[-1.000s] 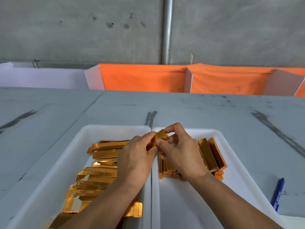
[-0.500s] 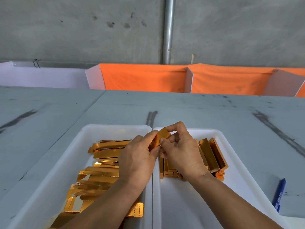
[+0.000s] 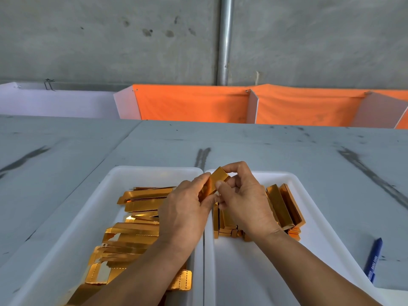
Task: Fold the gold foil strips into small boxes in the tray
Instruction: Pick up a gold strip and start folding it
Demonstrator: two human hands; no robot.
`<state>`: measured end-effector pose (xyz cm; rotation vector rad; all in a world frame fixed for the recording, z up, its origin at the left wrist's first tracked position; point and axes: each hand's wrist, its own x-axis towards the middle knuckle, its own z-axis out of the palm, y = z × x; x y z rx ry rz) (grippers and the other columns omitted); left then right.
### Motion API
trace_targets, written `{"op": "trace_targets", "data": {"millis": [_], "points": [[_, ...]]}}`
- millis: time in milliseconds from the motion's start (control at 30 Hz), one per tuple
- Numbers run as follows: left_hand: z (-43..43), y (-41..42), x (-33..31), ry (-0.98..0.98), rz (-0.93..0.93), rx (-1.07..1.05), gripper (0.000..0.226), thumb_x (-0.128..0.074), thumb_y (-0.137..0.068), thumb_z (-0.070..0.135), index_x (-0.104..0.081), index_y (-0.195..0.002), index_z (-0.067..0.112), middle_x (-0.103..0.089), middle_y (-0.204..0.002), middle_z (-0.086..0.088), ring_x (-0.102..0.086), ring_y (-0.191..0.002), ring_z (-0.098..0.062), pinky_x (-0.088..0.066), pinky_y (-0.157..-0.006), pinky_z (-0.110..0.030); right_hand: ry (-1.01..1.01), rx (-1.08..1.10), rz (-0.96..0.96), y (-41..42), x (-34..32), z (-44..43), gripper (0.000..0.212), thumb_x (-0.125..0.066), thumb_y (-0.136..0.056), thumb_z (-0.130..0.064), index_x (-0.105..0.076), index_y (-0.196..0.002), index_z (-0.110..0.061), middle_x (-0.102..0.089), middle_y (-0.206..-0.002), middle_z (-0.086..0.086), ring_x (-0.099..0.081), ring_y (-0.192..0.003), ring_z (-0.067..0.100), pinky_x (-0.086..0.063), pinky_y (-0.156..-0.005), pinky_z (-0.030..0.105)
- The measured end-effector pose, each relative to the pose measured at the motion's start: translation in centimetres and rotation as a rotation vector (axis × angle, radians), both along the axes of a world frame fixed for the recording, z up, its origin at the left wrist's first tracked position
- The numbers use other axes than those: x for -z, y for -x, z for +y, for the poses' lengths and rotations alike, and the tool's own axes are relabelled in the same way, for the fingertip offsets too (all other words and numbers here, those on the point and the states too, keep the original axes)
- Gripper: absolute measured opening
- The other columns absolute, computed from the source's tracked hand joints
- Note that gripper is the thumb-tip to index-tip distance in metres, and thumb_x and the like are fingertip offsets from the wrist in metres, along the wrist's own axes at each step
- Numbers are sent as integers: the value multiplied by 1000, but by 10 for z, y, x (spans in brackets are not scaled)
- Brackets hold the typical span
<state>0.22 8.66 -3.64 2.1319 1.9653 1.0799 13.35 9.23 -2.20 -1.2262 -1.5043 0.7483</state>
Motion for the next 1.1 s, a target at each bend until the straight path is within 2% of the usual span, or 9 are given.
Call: {"op": "trace_targets", "data": {"millis": [267, 433, 533, 600, 667, 800, 933, 1000, 1100], "points": [[0, -1, -7, 89, -185, 80, 65, -58, -80, 63, -44, -139, 40, -60, -122, 11, -59, -106, -10, -56, -87, -33, 47, 90, 119, -20, -11, 7, 23, -60, -94, -16, -58, -102, -38, -64, -67, -4, -68, -61, 11, -57, -60, 28], [1, 4, -11, 104, -516, 55, 44, -53, -87, 56, -56, -128, 39, -60, -114, 18, -54, -86, 11, -43, -70, -11, 86, 224, 171, -40, -16, 17, 28, -57, -87, -13, -64, -98, -38, -63, -61, -4, -60, -53, 10, -53, -53, 31], [4, 11, -13, 111, -609, 7, 38, -53, -91, 49, -59, -126, 36, -60, -114, 14, -59, -95, -2, -53, -84, -26, 143, 245, 36, -45, -15, 19, 31, -57, -91, -15, -65, -113, -35, -65, -66, -2, -59, -57, 14, -55, -56, 32], [7, 15, -14, 123, -664, -18, 34, -54, -92, 45, -61, -124, 34, -62, -115, 13, -62, -103, -11, -53, -92, -38, 186, 231, -116, -43, -11, 19, 34, -56, -94, -19, -59, -123, -36, -63, -66, -5, -57, -56, 12, -48, -46, 19], [9, 19, -14, 122, -726, -28, 31, -57, -92, 39, -64, -121, 31, -64, -112, 12, -62, -106, -12, -53, -93, -41, 244, 199, -213, -39, -7, 18, 36, -56, -95, -23, -53, -130, -34, -61, -68, -4, -57, -57, 9, -42, -44, 15], [14, 32, -19, 124, -784, -108, 24, -57, -92, 29, -66, -114, 34, -68, -108, 3, -65, -98, -13, -56, -88, -40, 327, 140, -217, -30, -2, 18, 34, -56, -97, -20, -55, -131, -24, -65, -74, 0, -62, -58, 8, -48, -46, 14], [17, 49, -21, 203, -678, -154, 26, -54, -92, 21, -68, -111, 33, -68, -110, 3, -65, -98, -16, -54, -92, -40, 332, 112, -285, -26, 3, 18, 44, -53, -98, -19, -50, -142, -24, -71, -75, 1, -65, -60, 7, -51, -55, 17], [18, 55, -19, 289, -479, -148, 30, -54, -91, 16, -68, -113, 32, -66, -116, 6, -62, -104, -16, -49, -96, -33, 322, 108, -345, -26, 4, 19, 48, -49, -98, -19, -45, -146, -26, -73, -82, 0, -61, -61, 6, -46, -55, 18], [17, 55, -17, 438, -124, -97, 35, -56, -86, 12, -69, -111, 33, -66, -114, 12, -58, -103, -10, -42, -81, -21, 293, 126, -370, -27, 3, 18, 45, -46, -99, -20, -48, -143, -28, -70, -97, 1, -66, -74, 12, -54, -64, 26]]}}
